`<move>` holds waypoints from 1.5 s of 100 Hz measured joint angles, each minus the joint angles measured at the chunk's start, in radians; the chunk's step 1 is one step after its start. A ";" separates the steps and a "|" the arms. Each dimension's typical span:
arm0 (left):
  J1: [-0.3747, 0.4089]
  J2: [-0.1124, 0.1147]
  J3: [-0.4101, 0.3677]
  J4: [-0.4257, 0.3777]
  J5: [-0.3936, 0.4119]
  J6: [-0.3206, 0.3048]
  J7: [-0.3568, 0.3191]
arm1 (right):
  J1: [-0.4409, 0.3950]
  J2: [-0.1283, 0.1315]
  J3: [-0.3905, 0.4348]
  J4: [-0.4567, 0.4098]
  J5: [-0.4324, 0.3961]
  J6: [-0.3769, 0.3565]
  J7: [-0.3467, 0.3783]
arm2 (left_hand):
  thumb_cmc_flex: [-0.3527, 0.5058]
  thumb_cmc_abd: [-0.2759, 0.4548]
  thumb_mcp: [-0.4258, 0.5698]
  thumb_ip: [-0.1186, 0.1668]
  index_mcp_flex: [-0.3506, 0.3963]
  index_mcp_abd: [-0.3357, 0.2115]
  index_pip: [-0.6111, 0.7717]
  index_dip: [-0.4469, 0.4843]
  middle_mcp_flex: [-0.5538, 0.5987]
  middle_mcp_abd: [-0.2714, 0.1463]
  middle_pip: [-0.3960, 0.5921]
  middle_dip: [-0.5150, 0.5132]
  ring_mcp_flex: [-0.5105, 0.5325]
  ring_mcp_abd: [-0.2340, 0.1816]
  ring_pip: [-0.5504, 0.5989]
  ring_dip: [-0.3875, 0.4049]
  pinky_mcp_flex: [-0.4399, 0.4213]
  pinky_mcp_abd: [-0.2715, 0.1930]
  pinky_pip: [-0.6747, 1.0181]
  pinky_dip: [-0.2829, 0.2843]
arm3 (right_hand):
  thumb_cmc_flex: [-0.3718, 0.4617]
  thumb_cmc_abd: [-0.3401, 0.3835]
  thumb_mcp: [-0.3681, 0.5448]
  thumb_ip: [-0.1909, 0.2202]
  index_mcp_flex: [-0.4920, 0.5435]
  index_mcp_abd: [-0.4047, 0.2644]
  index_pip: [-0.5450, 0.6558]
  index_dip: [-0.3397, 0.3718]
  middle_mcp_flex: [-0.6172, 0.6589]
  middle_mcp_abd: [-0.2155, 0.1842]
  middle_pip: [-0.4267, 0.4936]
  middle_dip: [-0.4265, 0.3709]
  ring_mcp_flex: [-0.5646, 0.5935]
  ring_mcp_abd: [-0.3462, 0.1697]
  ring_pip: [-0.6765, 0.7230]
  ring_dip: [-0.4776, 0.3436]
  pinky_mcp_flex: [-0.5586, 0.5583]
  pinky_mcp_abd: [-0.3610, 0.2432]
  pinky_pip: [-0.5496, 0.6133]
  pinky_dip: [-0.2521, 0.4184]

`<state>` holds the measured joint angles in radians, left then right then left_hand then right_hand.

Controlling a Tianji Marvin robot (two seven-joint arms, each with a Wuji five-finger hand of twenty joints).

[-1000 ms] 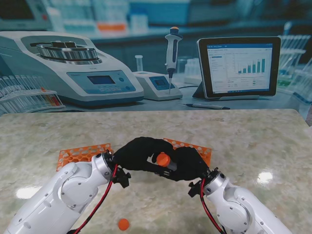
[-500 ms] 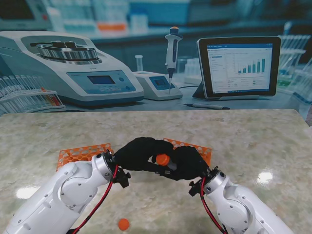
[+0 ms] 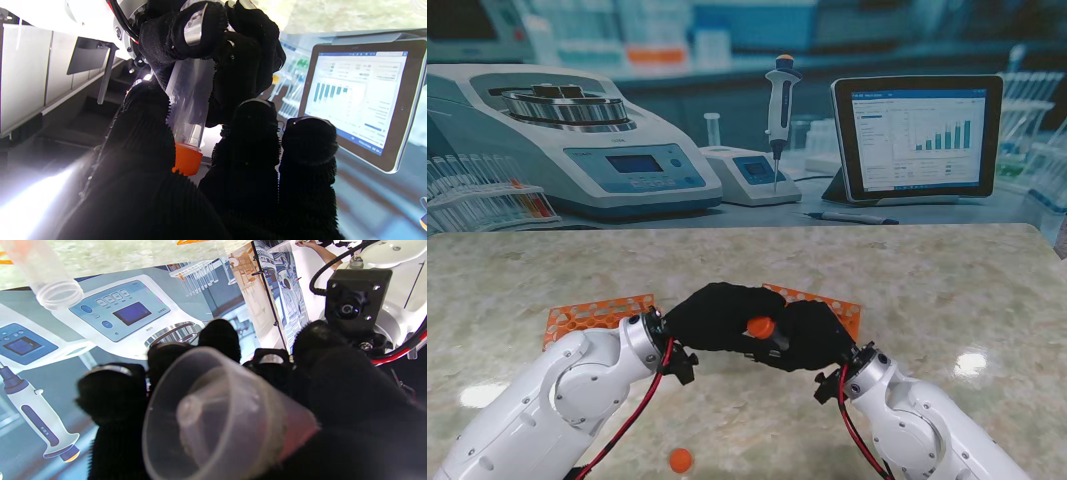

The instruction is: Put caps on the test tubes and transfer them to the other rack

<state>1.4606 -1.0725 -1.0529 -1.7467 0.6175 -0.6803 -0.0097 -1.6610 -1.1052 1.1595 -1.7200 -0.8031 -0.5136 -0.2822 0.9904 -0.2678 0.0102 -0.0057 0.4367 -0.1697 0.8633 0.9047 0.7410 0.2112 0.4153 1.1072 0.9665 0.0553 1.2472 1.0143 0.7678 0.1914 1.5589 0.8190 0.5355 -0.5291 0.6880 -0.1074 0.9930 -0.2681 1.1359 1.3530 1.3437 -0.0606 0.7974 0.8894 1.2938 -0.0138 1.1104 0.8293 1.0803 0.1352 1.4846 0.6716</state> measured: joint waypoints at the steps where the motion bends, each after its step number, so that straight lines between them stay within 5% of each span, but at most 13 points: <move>1: 0.000 0.000 0.000 0.000 0.002 0.000 0.001 | 0.000 0.000 0.000 0.000 0.000 0.000 0.000 | 0.000 0.000 0.000 0.000 0.000 0.000 0.004 0.009 0.000 0.005 0.013 -0.006 0.011 -0.020 0.019 0.000 0.006 -0.005 0.009 0.000 | 0.000 0.000 0.000 0.000 0.000 -0.004 0.000 0.000 0.000 0.000 0.000 0.000 0.000 0.000 0.000 0.000 0.000 0.000 0.000 0.000; 24: -0.003 -0.002 0.002 -0.001 -0.011 -0.007 -0.011 | -0.005 0.000 0.002 -0.004 0.004 -0.008 0.004 | 0.000 0.000 0.000 -0.001 0.004 -0.002 0.012 0.083 0.000 0.022 0.091 -0.039 0.033 -0.044 0.100 -0.078 0.080 -0.020 0.035 0.000 | -0.002 -0.001 0.000 0.000 -0.002 -0.050 -0.008 -0.013 0.000 0.000 -0.004 -0.007 0.000 0.000 -0.002 0.000 -0.001 0.000 -0.008 0.000; 27: -0.004 -0.001 0.003 -0.001 -0.017 -0.007 -0.013 | -0.006 0.000 0.002 -0.006 0.004 -0.008 0.005 | 0.000 0.000 -0.001 -0.001 0.010 -0.002 0.012 0.091 0.000 0.027 0.104 -0.047 0.050 -0.076 0.114 -0.095 0.091 -0.020 0.035 0.000 | -0.005 -0.001 -0.001 0.000 -0.002 -0.044 -0.020 -0.014 0.000 0.000 -0.012 -0.008 0.000 0.000 -0.014 0.000 -0.001 0.000 -0.016 0.000; 28: -0.004 -0.001 0.003 -0.001 -0.018 -0.007 -0.013 | -0.006 0.000 0.002 -0.006 0.004 -0.008 0.005 | 0.000 0.000 -0.001 -0.001 0.011 -0.002 0.012 0.094 0.000 0.031 0.107 -0.049 0.052 -0.141 0.113 -0.111 0.095 -0.020 0.035 0.000 | -0.007 -0.001 -0.004 0.000 -0.002 -0.044 -0.024 -0.016 -0.003 0.000 -0.014 -0.010 0.000 0.000 -0.023 0.000 -0.001 0.000 -0.017 0.000; 31: -0.005 -0.002 0.004 -0.001 -0.019 -0.008 -0.013 | -0.006 0.000 0.002 -0.006 0.004 -0.008 0.006 | 0.000 0.000 -0.001 -0.001 0.015 -0.002 0.012 0.104 0.000 0.033 0.115 -0.055 0.053 -0.171 0.121 -0.112 0.100 -0.021 0.035 -0.002 | -0.012 -0.001 -0.010 0.000 -0.002 -0.043 -0.028 -0.024 -0.005 0.000 -0.016 -0.016 0.000 0.000 -0.026 0.000 -0.004 0.000 -0.029 0.000; 49: -0.003 -0.002 0.002 -0.001 -0.029 -0.011 -0.016 | -0.006 0.000 0.005 -0.010 -0.030 -0.007 0.002 | 0.000 0.000 -0.001 -0.001 0.036 -0.002 0.013 0.139 0.001 0.039 0.147 -0.064 0.054 -0.173 0.144 -0.136 0.112 -0.021 0.001 -0.024 | -0.022 -0.001 -0.046 -0.001 -0.013 -0.039 -0.110 -0.128 -0.046 0.019 -0.079 -0.050 0.001 0.020 -0.151 -0.015 -0.042 0.006 -0.103 -0.002; 68: 0.001 -0.002 0.003 0.003 -0.079 -0.013 -0.024 | -0.001 0.002 0.001 -0.010 -0.057 -0.001 -0.019 | 0.000 0.000 -0.001 -0.004 0.050 -0.002 0.013 0.157 0.001 0.048 0.148 -0.074 0.054 -0.173 0.148 -0.161 0.111 -0.018 -0.081 -0.024 | -0.023 -0.001 -0.076 -0.011 -0.013 -0.039 -0.193 -0.327 -0.080 0.034 -0.180 -0.120 0.001 0.042 -0.299 -0.038 -0.099 0.015 -0.171 -0.002; 91: 0.001 -0.004 0.002 0.004 -0.082 -0.011 -0.022 | 0.000 0.002 -0.004 -0.010 -0.056 0.009 -0.026 | 0.000 0.001 -0.001 -0.043 0.052 -0.003 0.012 0.173 0.001 0.049 0.148 -0.074 0.054 -0.173 0.153 -0.161 0.097 -0.013 -0.133 -0.024 | -0.013 -0.002 -0.076 -0.012 -0.022 -0.037 -0.219 -0.503 -0.106 0.058 -0.276 -0.176 -0.010 0.054 -0.441 -0.050 -0.162 0.023 -0.220 -0.002; 114: 0.005 -0.004 -0.012 -0.002 -0.084 -0.012 -0.038 | 0.001 0.002 -0.009 -0.009 -0.070 0.016 -0.036 | 0.000 0.001 -0.001 -0.043 0.061 -0.004 0.012 0.183 0.001 0.049 0.148 -0.078 0.054 -0.173 0.155 -0.161 0.094 -0.011 -0.147 -0.024 | -0.011 -0.002 -0.076 -0.012 -0.082 -0.015 -0.274 -0.748 -0.195 0.080 -0.386 -0.262 -0.128 0.071 -0.579 -0.093 -0.327 0.063 -0.310 -0.003; 131: 0.010 -0.003 -0.020 -0.007 -0.083 -0.012 -0.049 | 0.001 0.002 -0.010 -0.009 -0.083 0.017 -0.039 | 0.000 0.001 0.002 -0.043 0.062 -0.004 0.029 0.198 0.000 0.049 0.147 -0.086 0.044 -0.174 0.152 -0.161 0.090 -0.011 -0.149 -0.024 | -0.012 0.000 -0.075 -0.012 -0.106 0.045 -0.430 -0.824 -0.240 0.092 -0.475 -0.347 -0.212 0.090 -0.679 -0.160 -0.455 0.095 -0.370 -0.042; 142: 0.013 -0.003 -0.023 -0.010 -0.081 -0.012 -0.050 | -0.001 0.002 -0.010 -0.011 -0.087 0.019 -0.036 | 0.000 0.003 0.038 -0.043 0.062 -0.004 0.095 0.207 -0.003 0.051 0.144 -0.092 0.030 -0.242 0.109 -0.161 0.090 -0.011 -0.152 -0.024 | -0.026 0.023 -0.074 -0.012 -0.131 0.099 -0.527 -0.847 -0.257 0.105 -0.519 -0.404 -0.237 0.105 -0.704 -0.200 -0.506 0.113 -0.391 -0.065; 150: 0.016 -0.003 -0.027 -0.013 -0.073 -0.013 -0.050 | -0.002 0.002 -0.009 -0.015 -0.089 0.021 -0.028 | 0.000 0.014 0.046 -0.043 0.062 -0.009 0.132 0.210 -0.010 0.053 0.144 -0.092 0.019 -0.248 0.088 -0.161 0.087 -0.011 -0.156 -0.023 | -0.032 0.025 -0.074 -0.010 -0.135 0.129 -0.573 -0.849 -0.257 0.117 -0.541 -0.440 -0.255 0.114 -0.725 -0.223 -0.528 0.117 -0.397 -0.078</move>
<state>1.4770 -1.0759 -1.0803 -1.7598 0.5441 -0.6935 -0.0593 -1.6629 -1.1030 1.1502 -1.7352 -0.8919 -0.4923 -0.3100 0.9909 -0.2534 0.0559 -0.0484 0.4990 -0.1791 0.9948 1.1150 0.7311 0.2642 0.5593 1.0157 0.9855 -0.1929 1.3353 0.8531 0.8545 0.1809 1.4032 0.7960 0.5031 -0.5039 0.6140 -0.1179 0.8576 -0.1386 0.5632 0.5040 1.0863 0.0568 0.2565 0.4495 1.0385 0.1000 0.3858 0.6062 0.5525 0.2518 1.0877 0.5940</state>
